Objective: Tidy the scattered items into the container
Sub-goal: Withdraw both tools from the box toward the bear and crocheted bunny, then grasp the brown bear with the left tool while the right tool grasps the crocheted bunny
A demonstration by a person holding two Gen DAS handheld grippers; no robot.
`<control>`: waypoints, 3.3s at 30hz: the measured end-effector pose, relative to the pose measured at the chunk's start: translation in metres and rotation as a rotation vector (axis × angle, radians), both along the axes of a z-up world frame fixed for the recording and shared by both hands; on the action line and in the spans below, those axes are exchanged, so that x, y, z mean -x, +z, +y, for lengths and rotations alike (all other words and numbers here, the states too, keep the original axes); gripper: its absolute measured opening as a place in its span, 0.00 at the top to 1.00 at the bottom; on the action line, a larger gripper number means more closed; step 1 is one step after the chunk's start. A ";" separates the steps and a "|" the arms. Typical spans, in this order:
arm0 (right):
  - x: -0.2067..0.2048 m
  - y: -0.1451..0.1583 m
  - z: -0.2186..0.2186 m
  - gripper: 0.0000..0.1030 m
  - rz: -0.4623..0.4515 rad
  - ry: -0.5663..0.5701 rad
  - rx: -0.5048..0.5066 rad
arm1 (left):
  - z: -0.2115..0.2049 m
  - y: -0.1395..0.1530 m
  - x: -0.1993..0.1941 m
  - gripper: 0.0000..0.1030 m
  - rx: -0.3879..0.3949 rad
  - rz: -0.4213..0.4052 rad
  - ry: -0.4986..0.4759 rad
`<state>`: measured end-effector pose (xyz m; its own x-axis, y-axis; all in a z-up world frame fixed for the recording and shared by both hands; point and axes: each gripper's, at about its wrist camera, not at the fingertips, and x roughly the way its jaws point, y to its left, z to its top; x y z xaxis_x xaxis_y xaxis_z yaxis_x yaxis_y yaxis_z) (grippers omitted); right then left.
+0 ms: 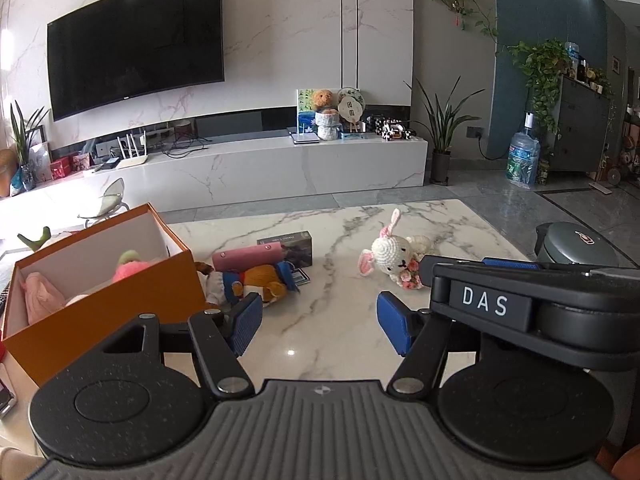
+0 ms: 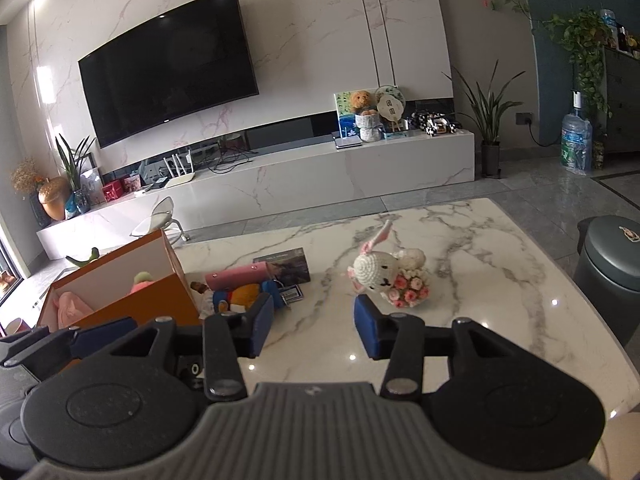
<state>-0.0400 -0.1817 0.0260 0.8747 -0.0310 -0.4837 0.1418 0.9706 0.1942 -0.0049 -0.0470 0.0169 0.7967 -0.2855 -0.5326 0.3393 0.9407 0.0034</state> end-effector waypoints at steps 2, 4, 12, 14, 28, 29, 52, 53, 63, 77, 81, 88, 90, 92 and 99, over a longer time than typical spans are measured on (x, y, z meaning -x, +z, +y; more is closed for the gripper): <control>-0.001 -0.006 -0.004 0.53 0.017 -0.016 -0.006 | -0.001 -0.007 -0.001 0.28 0.013 0.023 -0.002; -0.003 -0.013 -0.006 0.53 0.035 -0.025 -0.012 | -0.002 -0.015 -0.002 0.28 0.019 0.043 -0.002; -0.017 -0.037 -0.006 0.53 0.094 -0.024 -0.027 | 0.002 -0.035 -0.009 0.28 0.008 0.084 0.013; -0.021 -0.042 -0.005 0.53 0.104 -0.023 -0.028 | 0.003 -0.039 -0.012 0.28 0.005 0.089 0.016; -0.047 -0.070 0.001 0.52 0.172 -0.015 -0.018 | 0.003 -0.066 -0.028 0.31 -0.031 0.107 0.030; -0.050 -0.072 0.001 0.52 0.176 -0.014 -0.018 | 0.003 -0.068 -0.030 0.31 -0.032 0.111 0.031; -0.121 -0.104 -0.003 0.49 0.244 -0.020 0.004 | 0.000 -0.103 -0.097 0.31 -0.079 0.074 0.035; -0.125 -0.105 -0.004 0.48 0.245 -0.022 0.005 | -0.001 -0.104 -0.100 0.31 -0.093 0.063 0.032; -0.162 -0.107 -0.017 0.46 0.230 -0.042 0.084 | -0.013 -0.110 -0.138 0.29 -0.302 -0.090 -0.011; -0.200 -0.119 -0.019 0.19 0.127 0.090 0.527 | -0.035 -0.169 -0.155 0.18 -0.754 -0.295 -0.255; -0.210 -0.131 -0.018 0.18 0.115 0.126 0.637 | -0.038 -0.184 -0.169 0.18 -0.783 -0.262 -0.272; -0.220 -0.152 -0.010 0.25 0.119 0.134 0.723 | -0.036 -0.183 -0.190 0.23 -0.692 -0.194 -0.224; -0.221 -0.155 -0.008 0.32 0.115 0.119 0.751 | -0.034 -0.181 -0.191 0.28 -0.665 -0.188 -0.208; -0.220 -0.155 -0.009 0.42 0.113 0.107 0.761 | -0.031 -0.178 -0.189 0.31 -0.642 -0.187 -0.190; -0.213 -0.144 -0.016 0.45 0.127 0.062 0.678 | -0.023 -0.157 -0.179 0.38 -0.531 -0.138 -0.158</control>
<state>0.1727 -0.1981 -0.1182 0.8222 -0.3147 -0.4742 0.0641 0.8791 -0.4723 0.1743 -0.0698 -0.1400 0.8387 -0.1285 -0.5293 0.4383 0.7360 0.5159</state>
